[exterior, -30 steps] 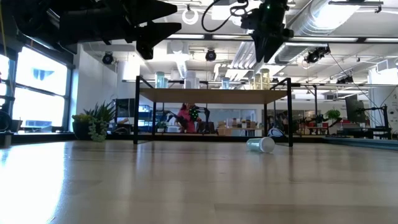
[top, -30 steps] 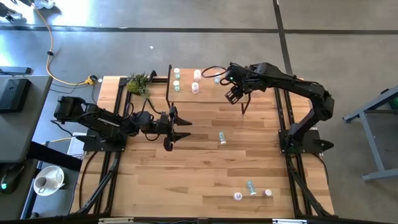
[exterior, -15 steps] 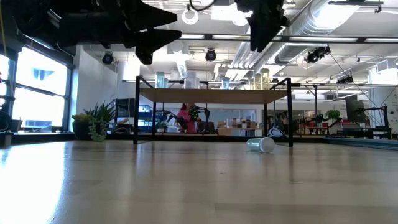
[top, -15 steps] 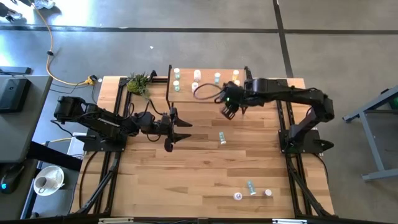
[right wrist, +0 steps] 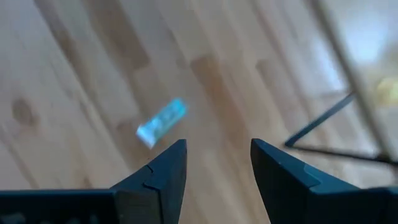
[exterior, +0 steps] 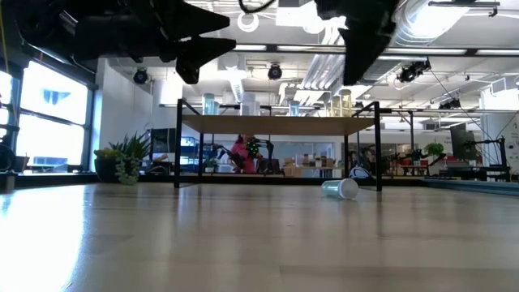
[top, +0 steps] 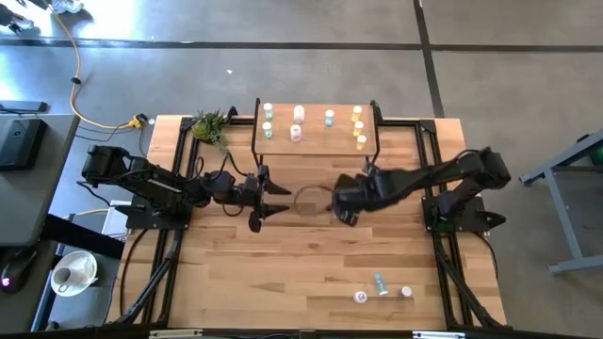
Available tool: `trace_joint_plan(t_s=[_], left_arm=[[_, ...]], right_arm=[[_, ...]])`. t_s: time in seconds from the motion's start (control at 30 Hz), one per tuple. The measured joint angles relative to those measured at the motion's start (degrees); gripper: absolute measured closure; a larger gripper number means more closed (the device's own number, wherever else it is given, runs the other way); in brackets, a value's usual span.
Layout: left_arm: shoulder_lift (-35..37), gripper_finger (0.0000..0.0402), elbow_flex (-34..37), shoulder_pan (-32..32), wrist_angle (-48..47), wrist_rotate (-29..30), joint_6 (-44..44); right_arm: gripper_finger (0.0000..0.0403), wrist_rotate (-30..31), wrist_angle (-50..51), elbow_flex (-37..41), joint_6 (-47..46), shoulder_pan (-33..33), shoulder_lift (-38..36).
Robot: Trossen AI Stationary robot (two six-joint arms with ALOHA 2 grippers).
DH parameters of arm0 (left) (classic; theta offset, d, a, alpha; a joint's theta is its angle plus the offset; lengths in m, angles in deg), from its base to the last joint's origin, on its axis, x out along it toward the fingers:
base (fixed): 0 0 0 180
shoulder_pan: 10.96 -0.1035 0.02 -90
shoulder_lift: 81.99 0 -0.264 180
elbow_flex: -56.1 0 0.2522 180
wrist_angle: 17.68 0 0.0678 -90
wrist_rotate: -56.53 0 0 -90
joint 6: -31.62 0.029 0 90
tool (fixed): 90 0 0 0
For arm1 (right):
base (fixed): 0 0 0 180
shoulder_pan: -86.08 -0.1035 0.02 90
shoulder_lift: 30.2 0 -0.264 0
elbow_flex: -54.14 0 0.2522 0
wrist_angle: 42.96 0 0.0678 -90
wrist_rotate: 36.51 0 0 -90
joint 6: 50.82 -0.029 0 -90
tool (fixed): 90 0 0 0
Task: Pick and place medicine bottles onto shelf by color
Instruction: Put the transparent pill bottle on the shelf aligned with the other transparent pill bottle
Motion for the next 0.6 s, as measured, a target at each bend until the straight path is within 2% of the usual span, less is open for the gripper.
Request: trace_joint_plan(t_s=[0.17, 0.4, 0.6], left_arm=[[0.00, 0.0193, 0.00, 0.00, -3.67, 0.07, 0.00], [0.00, 0.0193, 0.00, 0.56, -5.42, 0.24, -0.02], [0.00, 0.0193, 0.00, 2.08, -5.48, 0.24, 0.00]], right_arm=[[0.0234, -0.04, 1.74, 3.95, -8.69, -7.02, 0.00], [0.0234, 1.41, 3.40, 4.72, -19.83, -17.73, 0.00], [0.0234, 6.26, 3.41, 4.72, -28.88, -27.23, 0.00]])
